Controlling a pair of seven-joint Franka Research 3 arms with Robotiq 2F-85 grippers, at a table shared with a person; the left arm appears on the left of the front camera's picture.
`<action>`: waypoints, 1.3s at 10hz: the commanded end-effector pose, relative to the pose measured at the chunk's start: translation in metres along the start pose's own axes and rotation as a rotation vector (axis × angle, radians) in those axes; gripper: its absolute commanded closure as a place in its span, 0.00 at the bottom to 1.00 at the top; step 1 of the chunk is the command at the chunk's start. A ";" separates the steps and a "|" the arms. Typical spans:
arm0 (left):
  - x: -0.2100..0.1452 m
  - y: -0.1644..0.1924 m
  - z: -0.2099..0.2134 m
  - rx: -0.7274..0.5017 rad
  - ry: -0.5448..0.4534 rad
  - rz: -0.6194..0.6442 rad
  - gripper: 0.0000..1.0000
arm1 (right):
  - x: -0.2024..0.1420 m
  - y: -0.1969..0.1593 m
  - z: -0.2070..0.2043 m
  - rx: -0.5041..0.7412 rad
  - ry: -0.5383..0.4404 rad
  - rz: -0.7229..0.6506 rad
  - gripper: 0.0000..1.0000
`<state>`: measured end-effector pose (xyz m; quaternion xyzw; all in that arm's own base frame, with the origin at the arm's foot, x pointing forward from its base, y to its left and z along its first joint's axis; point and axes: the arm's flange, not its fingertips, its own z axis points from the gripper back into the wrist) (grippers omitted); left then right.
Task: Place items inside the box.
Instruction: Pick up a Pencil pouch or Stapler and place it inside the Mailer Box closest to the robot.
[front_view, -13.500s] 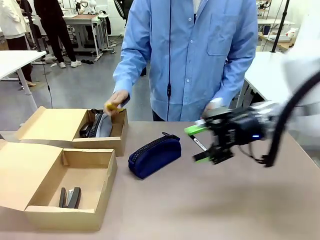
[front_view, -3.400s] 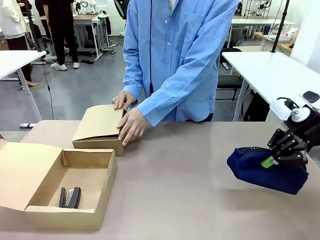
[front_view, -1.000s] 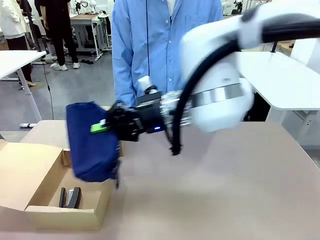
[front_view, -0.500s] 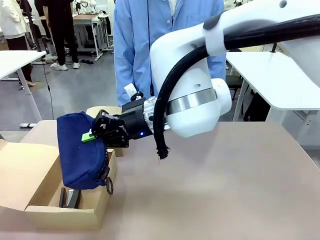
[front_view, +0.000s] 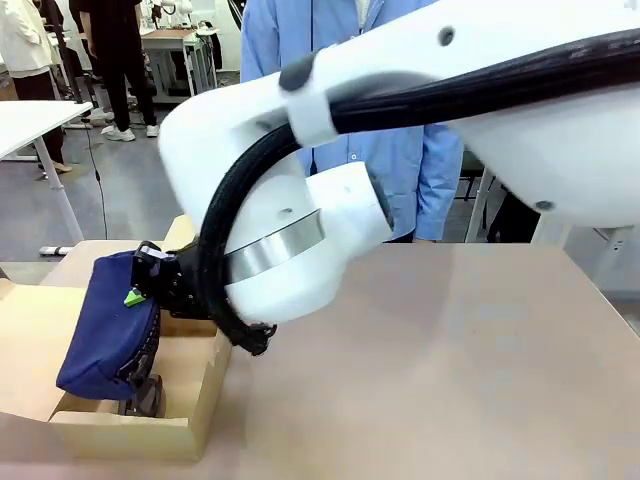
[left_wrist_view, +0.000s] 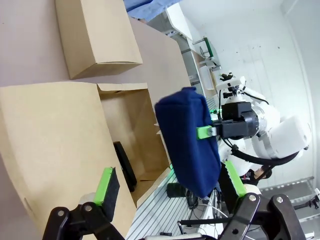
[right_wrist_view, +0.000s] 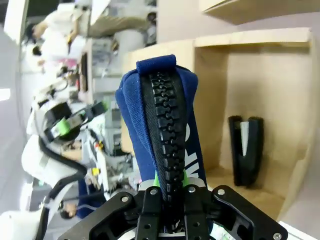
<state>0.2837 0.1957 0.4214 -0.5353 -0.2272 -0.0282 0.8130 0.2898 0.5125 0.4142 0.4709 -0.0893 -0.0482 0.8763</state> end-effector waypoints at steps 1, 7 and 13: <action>0.001 -0.002 0.000 -0.022 -0.020 -0.019 0.00 | 0.009 0.024 -0.018 -0.079 0.009 -0.044 0.91; 0.001 -0.002 0.000 -0.022 -0.020 -0.019 0.00 | 0.029 0.018 -0.041 -0.091 -0.029 -0.047 0.91; 0.001 -0.002 0.000 -0.022 -0.020 -0.019 0.00 | 0.018 0.020 -0.091 -0.259 -0.050 -0.052 0.91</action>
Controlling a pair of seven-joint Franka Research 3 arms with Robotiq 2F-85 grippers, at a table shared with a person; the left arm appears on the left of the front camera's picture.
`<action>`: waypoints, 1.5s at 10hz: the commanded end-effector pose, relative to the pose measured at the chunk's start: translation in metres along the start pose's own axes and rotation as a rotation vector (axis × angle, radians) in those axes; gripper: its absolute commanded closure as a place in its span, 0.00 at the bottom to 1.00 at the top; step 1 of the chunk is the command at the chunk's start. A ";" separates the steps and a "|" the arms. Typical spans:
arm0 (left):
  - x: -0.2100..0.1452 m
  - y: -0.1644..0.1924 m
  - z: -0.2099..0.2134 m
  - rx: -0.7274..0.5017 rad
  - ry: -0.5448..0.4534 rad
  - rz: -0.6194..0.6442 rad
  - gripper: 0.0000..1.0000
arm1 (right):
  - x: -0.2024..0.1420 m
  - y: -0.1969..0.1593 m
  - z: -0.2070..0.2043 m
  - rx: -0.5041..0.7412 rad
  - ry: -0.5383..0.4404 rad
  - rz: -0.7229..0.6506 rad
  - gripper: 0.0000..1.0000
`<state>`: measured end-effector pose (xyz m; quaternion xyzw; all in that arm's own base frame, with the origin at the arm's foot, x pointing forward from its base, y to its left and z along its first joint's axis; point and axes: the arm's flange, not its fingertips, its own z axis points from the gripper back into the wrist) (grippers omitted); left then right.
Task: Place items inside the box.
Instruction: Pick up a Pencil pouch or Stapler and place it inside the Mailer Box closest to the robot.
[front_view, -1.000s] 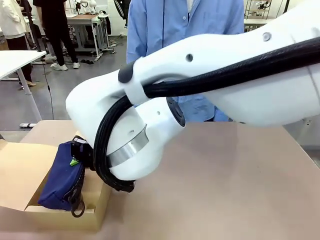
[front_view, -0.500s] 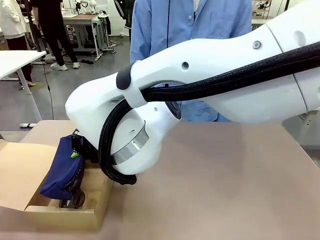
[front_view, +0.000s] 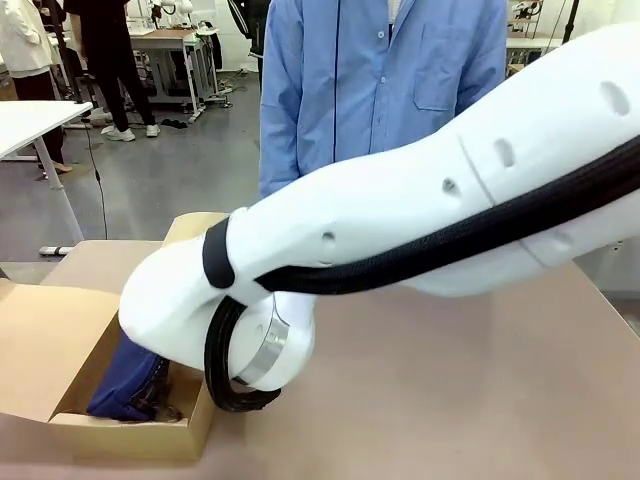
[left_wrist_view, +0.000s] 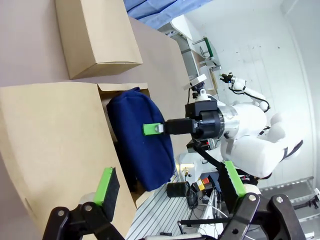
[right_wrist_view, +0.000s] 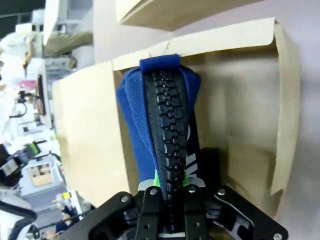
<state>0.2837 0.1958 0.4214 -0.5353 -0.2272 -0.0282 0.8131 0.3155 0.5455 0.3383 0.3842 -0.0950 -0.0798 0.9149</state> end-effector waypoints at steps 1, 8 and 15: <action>0.001 -0.002 0.000 -0.022 -0.020 -0.019 0.00 | 0.007 0.067 -0.013 -0.087 0.001 -0.028 0.91; 0.001 -0.002 0.000 -0.022 -0.020 -0.019 0.00 | 0.015 0.071 -0.023 -0.110 0.038 -0.034 0.74; 0.001 -0.002 0.000 -0.022 -0.020 -0.019 0.00 | 0.020 0.064 -0.014 -0.115 0.053 -0.071 0.00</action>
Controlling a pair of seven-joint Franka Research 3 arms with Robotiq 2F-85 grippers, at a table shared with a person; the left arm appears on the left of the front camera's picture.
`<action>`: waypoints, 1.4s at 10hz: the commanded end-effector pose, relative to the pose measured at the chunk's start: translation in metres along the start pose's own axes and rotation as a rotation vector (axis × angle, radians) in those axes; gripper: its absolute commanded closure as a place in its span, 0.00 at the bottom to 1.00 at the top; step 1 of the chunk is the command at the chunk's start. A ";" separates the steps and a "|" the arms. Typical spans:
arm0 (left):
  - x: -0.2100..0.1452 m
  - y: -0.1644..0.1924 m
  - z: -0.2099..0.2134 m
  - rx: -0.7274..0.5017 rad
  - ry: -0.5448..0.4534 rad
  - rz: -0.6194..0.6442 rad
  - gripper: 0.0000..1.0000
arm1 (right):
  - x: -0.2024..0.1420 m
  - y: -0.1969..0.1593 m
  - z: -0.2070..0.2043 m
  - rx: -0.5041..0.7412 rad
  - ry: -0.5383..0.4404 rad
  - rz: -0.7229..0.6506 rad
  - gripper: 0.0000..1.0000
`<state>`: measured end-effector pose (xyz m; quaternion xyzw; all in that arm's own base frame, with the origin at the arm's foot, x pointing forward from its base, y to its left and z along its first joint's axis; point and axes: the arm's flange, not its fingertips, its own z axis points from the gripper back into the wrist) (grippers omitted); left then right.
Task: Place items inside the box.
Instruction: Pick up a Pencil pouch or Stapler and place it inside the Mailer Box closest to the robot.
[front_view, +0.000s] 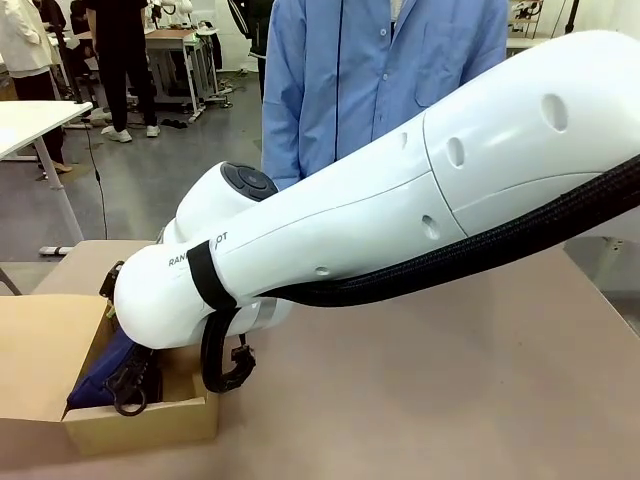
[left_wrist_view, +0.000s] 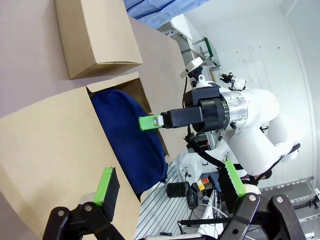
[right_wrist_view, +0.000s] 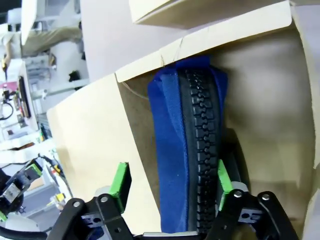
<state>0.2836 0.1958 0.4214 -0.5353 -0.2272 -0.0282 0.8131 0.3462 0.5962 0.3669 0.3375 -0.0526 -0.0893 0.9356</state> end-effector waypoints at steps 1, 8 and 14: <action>0.001 -0.002 0.000 -0.022 -0.020 -0.019 0.00 | 0.000 0.001 0.016 0.002 -0.005 -0.037 0.00; 0.001 -0.002 0.000 -0.022 -0.020 -0.019 0.00 | 0.044 -0.177 0.256 0.369 0.405 -0.002 0.00; 0.001 -0.002 0.000 -0.022 -0.020 -0.019 0.00 | 0.051 -0.198 0.294 0.664 0.382 0.025 0.00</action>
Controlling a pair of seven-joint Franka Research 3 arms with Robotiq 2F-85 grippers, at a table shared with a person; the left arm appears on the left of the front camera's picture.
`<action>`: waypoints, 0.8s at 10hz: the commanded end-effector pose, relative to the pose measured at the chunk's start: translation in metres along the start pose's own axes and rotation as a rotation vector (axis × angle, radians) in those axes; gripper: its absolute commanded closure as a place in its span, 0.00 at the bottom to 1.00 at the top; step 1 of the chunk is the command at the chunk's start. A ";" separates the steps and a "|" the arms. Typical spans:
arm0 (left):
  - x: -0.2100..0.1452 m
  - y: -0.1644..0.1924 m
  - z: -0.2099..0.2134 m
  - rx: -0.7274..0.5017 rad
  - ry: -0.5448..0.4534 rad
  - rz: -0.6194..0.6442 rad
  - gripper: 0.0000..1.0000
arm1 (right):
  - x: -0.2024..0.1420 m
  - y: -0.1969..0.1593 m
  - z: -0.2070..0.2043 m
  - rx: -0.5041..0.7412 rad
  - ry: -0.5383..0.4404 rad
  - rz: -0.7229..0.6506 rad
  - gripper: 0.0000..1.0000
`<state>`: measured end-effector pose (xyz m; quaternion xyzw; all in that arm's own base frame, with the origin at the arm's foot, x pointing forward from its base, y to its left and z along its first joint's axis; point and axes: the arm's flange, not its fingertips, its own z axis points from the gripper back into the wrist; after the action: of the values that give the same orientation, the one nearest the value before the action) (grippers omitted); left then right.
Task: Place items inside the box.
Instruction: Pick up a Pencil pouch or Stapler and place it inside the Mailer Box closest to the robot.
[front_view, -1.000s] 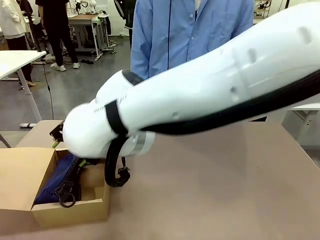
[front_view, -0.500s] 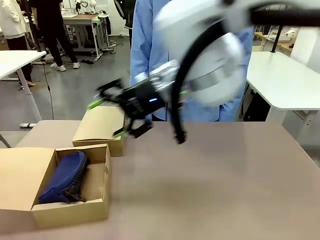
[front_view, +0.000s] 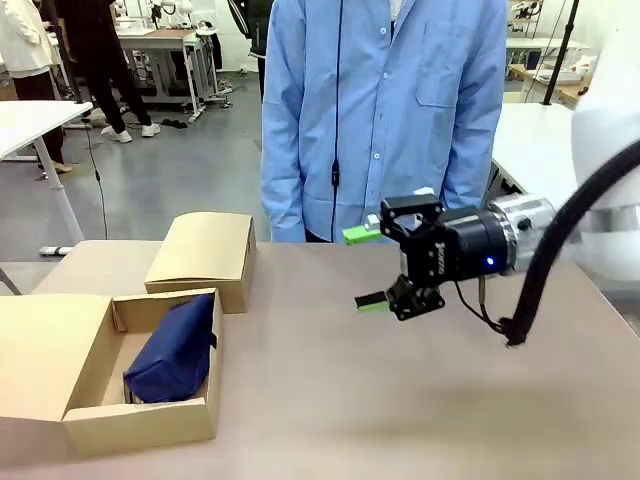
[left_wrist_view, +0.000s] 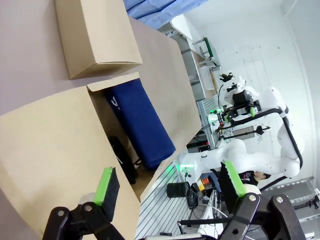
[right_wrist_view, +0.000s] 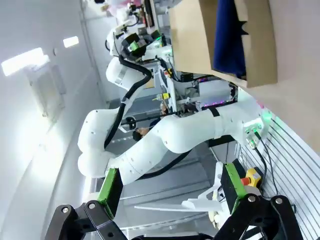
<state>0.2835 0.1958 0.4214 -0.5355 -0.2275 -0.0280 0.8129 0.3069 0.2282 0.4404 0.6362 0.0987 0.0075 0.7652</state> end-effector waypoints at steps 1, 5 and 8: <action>0.001 -0.002 0.000 -0.022 -0.019 -0.019 0.00 | 0.015 0.033 -0.017 -0.012 -0.009 0.008 0.00; 0.001 -0.002 0.000 -0.022 -0.019 -0.019 0.00 | 0.015 -0.027 0.107 0.072 0.078 -0.094 0.00; 0.001 -0.002 0.000 -0.022 -0.019 -0.019 0.00 | -0.023 -0.084 0.272 0.164 0.120 -0.086 0.00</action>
<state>0.2834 0.1959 0.4216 -0.5353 -0.2278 -0.0280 0.8129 0.3171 -0.0104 0.4198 0.6817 0.1718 -0.0336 0.7104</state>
